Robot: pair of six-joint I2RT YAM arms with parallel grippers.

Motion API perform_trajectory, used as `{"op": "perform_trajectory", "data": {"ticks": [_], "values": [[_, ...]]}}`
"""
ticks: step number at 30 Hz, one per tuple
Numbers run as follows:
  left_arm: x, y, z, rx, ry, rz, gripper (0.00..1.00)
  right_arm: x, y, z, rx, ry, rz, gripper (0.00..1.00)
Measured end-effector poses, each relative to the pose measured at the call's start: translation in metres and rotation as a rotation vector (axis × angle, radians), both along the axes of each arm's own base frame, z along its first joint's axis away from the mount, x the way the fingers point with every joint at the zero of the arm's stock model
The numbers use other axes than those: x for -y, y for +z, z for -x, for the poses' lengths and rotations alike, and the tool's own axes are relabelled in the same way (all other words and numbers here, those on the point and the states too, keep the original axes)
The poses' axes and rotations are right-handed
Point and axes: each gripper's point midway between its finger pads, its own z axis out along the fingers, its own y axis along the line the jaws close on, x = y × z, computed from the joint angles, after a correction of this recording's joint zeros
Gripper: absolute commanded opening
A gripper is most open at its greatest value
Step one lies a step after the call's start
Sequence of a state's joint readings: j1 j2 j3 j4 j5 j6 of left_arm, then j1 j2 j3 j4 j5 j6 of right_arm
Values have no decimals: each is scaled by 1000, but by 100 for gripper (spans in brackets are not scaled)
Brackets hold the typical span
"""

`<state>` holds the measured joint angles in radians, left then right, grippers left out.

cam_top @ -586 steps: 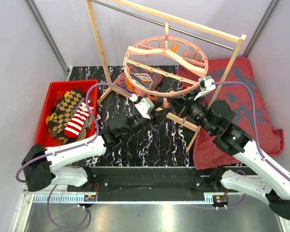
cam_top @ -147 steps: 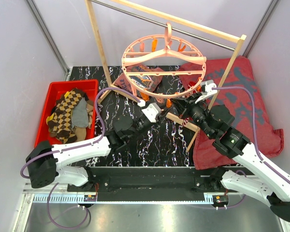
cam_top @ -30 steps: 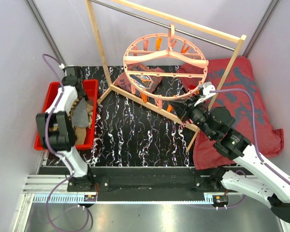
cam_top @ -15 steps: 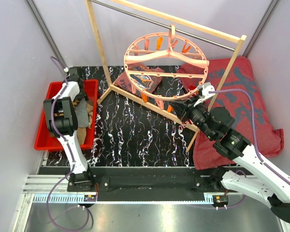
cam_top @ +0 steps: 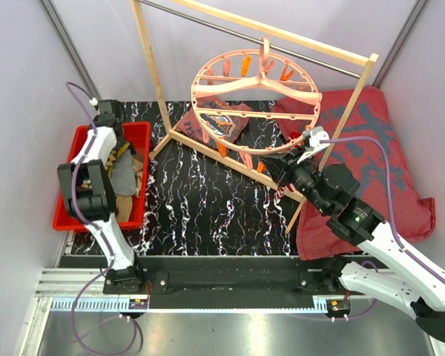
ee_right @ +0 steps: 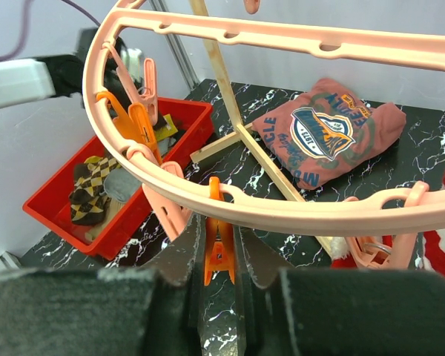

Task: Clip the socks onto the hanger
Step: Pick up the sock from the bin, then clamp the sock onto the hanger.

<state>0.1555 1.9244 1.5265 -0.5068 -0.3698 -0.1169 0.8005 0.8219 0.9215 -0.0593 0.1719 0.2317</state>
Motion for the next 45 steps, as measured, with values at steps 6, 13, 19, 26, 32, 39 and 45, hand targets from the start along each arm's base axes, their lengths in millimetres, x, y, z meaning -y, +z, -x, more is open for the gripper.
{"op": "perform_trajectory", "data": {"ticks": [6, 13, 19, 26, 32, 39, 45], "values": [[2, 73, 23, 153, 10, -33, 0, 0, -1, 0, -1, -1, 8, 13], [14, 126, 62, 293, 3, -13, 0, 4, 1, 2, 11, -6, 15, 13], [57, 182, 97, 457, -121, 61, 0, 5, -1, 0, 12, -12, 23, 12], [128, 259, 146, 706, -385, 182, 0, 2, -4, -2, 1, -12, 26, 12], [188, 296, 190, 837, -630, 343, 0, 0, -7, -3, -13, -13, 22, 12], [264, 264, 213, 801, -867, 624, 0, -1, -9, -5, -31, -18, 14, 12], [339, 197, 233, 651, -1003, 847, 0, -2, -9, -5, -42, -18, -3, 12]]}}
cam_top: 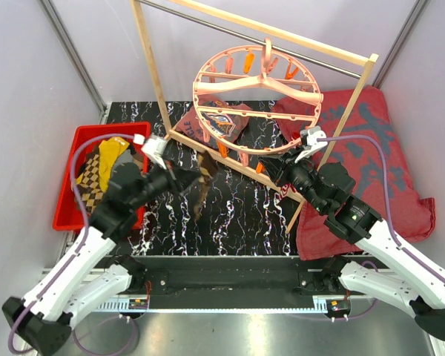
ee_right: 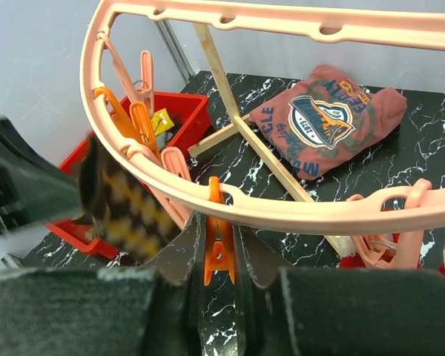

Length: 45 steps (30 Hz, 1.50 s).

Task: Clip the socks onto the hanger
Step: Clamp the sock onto the hanger.

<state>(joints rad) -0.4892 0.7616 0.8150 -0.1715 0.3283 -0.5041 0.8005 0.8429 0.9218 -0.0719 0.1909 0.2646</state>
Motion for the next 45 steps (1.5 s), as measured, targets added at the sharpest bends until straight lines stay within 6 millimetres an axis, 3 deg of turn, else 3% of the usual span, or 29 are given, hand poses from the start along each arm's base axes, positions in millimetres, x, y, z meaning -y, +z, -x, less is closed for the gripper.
{"op": "perform_trajectory", "data": {"ticks": [6, 17, 24, 36, 45], "values": [[54, -22, 19, -26, -125, 95, 0, 0, 2, 1, -7, -1, -19, 12], [111, -54, 8, -117, -146, 171, 0, 1, 6, 3, -8, 1, -43, 12], [126, -58, 9, -118, -163, 181, 0, 0, 5, 2, -14, 2, -46, 12], [136, -29, 4, -69, -173, 230, 0, -4, 3, -1, -18, 3, -47, 12], [140, -26, 2, -62, -174, 236, 0, -6, 2, -1, -22, 10, -44, 15]]}}
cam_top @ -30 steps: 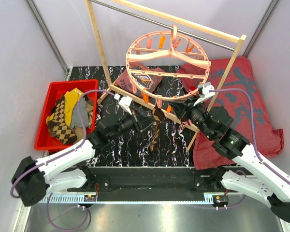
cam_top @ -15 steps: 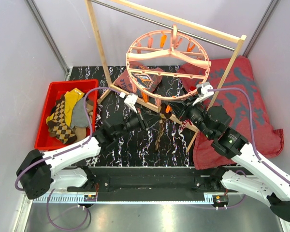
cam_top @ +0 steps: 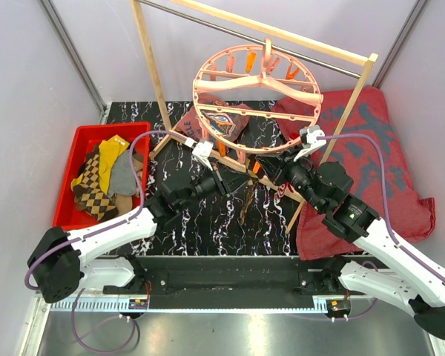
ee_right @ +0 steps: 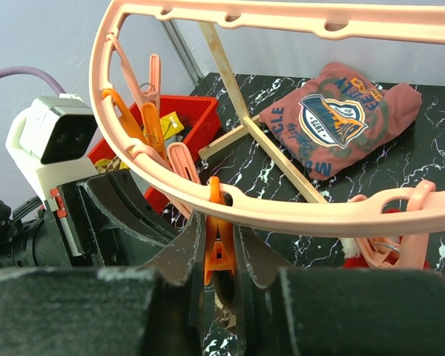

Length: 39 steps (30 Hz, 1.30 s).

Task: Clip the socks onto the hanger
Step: Clamp the sock onto the hanger, then open the clamp at the hanger.

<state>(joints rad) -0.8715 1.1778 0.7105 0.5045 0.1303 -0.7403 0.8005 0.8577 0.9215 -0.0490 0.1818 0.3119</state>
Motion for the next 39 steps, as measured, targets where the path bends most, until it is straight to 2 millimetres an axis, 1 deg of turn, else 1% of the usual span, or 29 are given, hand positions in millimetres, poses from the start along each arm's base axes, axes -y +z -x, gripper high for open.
{"op": "perform_trajectory", "data": {"ticks": [1, 2, 4, 5, 8, 10, 12, 15, 16, 18, 19, 24, 29, 33, 39], "values": [[0, 1, 0, 0, 0, 1, 0, 0, 0, 0, -1, 2, 1, 19], [1, 2, -1, 2, 0, 2, 0, -1, -1, 0, -2, 5, 2, 26], [2, 4, -1, 5, -1, 7, 0, -3, -2, 0, -5, 11, 1, 34], [2, 5, -1, 7, -2, 8, 0, -3, -2, 0, -7, 12, -1, 43], [3, 7, 0, 9, -5, 12, 0, -4, -1, 1, -9, 16, -5, 55], [4, 7, 0, 11, -6, 13, 0, -4, -2, 0, -10, 15, -1, 58], [4, 8, 0, 13, -6, 15, 0, -3, -3, 0, -10, 13, 1, 61], [5, 8, 0, 16, -7, 15, 18, -2, -2, 0, -8, 6, 1, 62], [5, 7, -1, 20, -7, 13, 30, -2, -2, -1, -7, 4, 2, 62], [6, 6, -1, 24, -8, 8, 39, 0, -2, -1, -4, -4, 6, 62], [6, 6, -1, 29, -9, 5, 49, 1, -2, -2, -2, -11, 7, 62], [5, 5, -3, 81, -3, -27, 64, 5, -1, -5, 9, -35, 19, 63], [2, 6, -5, 170, 5, -68, 74, 9, 1, -5, 22, -47, 22, 64], [-2, 14, -6, 269, 16, -80, 75, 14, 4, -4, 32, -65, 20, 67], [-4, 26, -9, 390, 31, -93, 75, 22, 12, 1, 56, -74, 7, 78]]}}
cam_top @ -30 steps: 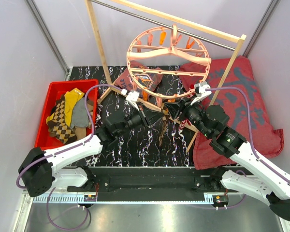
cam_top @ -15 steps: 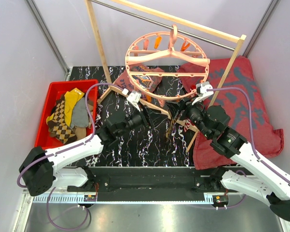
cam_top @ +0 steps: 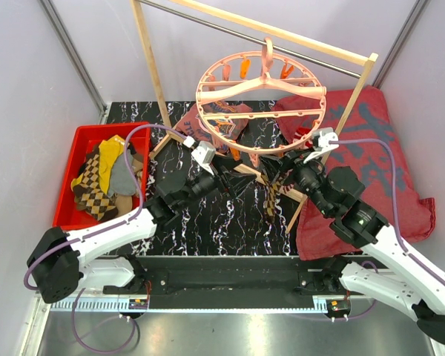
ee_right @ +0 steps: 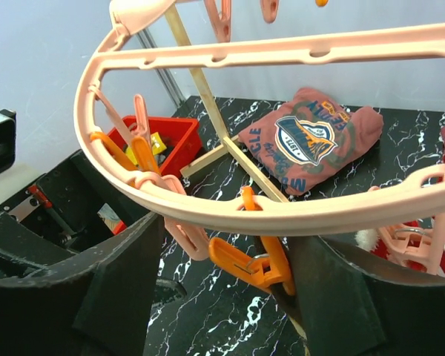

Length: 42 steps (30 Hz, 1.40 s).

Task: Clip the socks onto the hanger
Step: Open the clamp at the hanger.

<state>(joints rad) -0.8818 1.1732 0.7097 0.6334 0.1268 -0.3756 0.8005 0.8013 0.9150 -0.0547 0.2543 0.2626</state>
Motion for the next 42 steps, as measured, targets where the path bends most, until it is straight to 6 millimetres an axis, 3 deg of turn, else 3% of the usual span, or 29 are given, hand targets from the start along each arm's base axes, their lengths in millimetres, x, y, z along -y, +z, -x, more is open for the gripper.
{"op": "perform_trajectory", "data": {"ticks": [7, 13, 21, 33, 42], "values": [[1, 3, 2, 73, -14, -28, 76, 16, 12, 13, 12, -10, -4, 82], [1, 2, 2, 95, -15, -44, 76, 25, 35, 23, 18, -2, -9, 78], [1, 5, 0, 124, -12, -70, 76, 3, 49, 37, 6, 142, 22, 70], [1, -1, -2, 129, -9, -115, 77, -33, -7, 16, -160, 194, 145, 61], [2, 1, -1, 134, -14, -116, 77, -29, -12, -2, -156, 104, 131, 60]]}}
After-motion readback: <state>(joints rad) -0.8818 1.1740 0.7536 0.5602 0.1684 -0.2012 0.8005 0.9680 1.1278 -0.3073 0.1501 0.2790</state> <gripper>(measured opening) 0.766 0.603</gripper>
